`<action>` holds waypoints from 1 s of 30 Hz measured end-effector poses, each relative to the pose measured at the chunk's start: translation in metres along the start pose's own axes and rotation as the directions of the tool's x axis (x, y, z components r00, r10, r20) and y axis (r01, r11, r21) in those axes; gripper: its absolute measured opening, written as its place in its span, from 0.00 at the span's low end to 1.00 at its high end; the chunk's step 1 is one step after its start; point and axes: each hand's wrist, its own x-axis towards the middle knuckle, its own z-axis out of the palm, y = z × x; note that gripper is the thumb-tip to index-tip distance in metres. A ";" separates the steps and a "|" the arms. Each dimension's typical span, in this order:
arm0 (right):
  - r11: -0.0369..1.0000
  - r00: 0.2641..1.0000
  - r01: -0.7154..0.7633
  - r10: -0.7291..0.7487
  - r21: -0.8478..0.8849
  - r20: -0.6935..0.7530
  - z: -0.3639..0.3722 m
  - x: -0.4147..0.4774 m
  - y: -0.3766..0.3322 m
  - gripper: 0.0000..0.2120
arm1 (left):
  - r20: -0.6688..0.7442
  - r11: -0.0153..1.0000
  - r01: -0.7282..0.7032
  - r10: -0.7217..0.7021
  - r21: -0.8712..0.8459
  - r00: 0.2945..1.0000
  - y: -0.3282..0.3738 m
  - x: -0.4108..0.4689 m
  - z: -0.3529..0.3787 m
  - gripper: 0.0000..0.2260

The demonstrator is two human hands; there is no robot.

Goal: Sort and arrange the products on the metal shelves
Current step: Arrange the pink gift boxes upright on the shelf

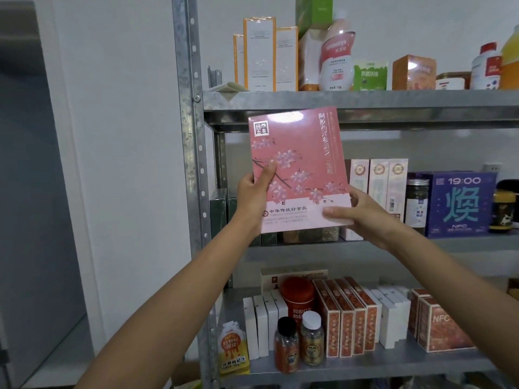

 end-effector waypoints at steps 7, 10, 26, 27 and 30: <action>0.996 0.995 0.007 0.002 0.091 -0.099 0.012 -0.015 0.021 0.30 | 0.013 0.988 0.146 -0.147 0.058 0.989 -0.007 -0.006 -0.007 0.17; 0.992 0.990 0.006 0.012 0.126 -0.142 0.014 -0.020 0.026 0.31 | 0.114 0.975 0.218 -0.222 0.050 0.968 -0.010 -0.010 -0.014 0.26; 0.940 0.961 -0.193 0.239 0.281 -0.140 0.007 -0.035 0.031 0.33 | 0.079 0.947 0.237 -0.259 0.215 0.963 -0.058 -0.042 -0.010 0.28; 0.940 0.956 -0.196 0.247 0.280 -0.161 0.009 -0.036 0.034 0.33 | 0.085 0.946 0.239 -0.263 0.217 0.961 -0.059 -0.044 -0.010 0.30; 0.935 0.941 -0.200 0.266 0.292 -0.209 0.014 -0.042 0.042 0.36 | 0.120 0.936 0.255 -0.290 0.244 0.949 -0.062 -0.048 -0.013 0.32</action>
